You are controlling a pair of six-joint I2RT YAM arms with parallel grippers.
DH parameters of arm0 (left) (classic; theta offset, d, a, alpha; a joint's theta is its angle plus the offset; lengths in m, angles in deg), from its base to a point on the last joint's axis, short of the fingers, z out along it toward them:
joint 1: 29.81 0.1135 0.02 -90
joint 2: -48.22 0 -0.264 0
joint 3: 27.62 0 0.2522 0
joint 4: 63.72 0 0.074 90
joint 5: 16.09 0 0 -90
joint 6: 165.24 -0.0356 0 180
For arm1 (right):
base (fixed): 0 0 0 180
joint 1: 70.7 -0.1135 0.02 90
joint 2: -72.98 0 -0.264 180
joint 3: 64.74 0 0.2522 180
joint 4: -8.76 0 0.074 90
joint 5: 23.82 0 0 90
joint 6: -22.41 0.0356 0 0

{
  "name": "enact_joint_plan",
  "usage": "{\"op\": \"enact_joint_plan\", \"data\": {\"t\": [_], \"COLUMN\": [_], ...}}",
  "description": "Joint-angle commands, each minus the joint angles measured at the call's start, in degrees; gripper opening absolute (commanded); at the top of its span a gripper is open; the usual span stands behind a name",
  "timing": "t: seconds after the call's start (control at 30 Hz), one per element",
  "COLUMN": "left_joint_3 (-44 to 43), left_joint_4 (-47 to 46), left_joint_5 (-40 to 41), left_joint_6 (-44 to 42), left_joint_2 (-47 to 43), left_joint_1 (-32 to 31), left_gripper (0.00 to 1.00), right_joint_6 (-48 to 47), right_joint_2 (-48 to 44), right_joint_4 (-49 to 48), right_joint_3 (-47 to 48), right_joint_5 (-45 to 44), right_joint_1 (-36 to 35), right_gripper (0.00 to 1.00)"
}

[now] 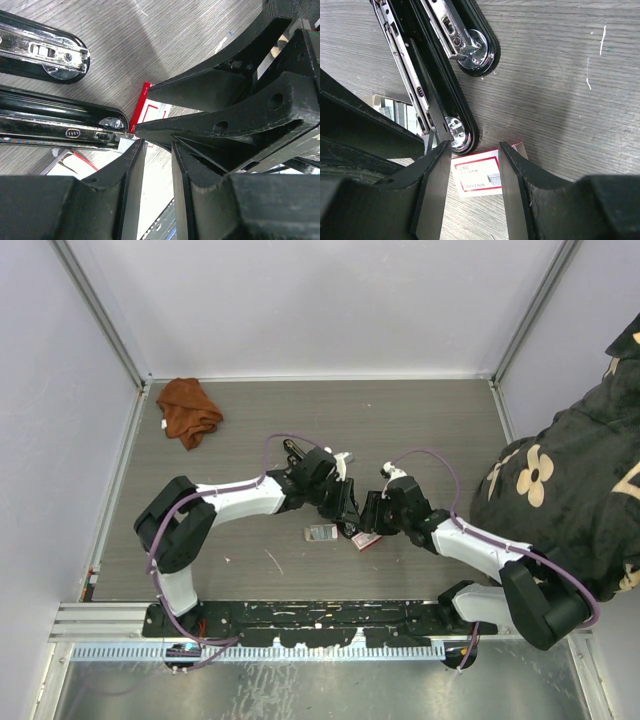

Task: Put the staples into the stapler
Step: Adjust the staple in the stapler.

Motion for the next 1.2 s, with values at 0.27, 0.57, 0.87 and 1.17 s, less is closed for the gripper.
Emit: {"op": "enact_joint_plan", "data": {"t": [0.27, 0.57, 0.87, 1.17], "left_joint_3": [-1.00, -0.68, -1.68, -4.95], "left_joint_4": [2.43, 1.62, 1.38, 5.24], "left_joint_5": [8.32, 9.21, 16.43, 22.39], "left_joint_6": [-13.44, -30.79, -39.55, -40.78], "left_joint_2": [-7.55, -6.04, -3.22, 0.97], "left_joint_1": [-0.96, -3.89, -8.74, -10.25], "left_gripper": [0.46, 0.60, 0.69, 0.65], "right_joint_6": [-0.05, -0.80, -1.26, -0.73], "right_joint_2": [-4.55, -6.58, -9.90, -11.11], "right_joint_4": [0.00, 2.49, 4.67, 4.59], "right_joint_3": [0.11, 0.02, -0.23, -1.03], "right_joint_5": [-3.55, -7.83, -9.65, -9.61], "right_joint_1": [0.09, 0.45, 2.78, 3.64], "right_gripper": [0.49, 0.50, 0.53, 0.54]}}
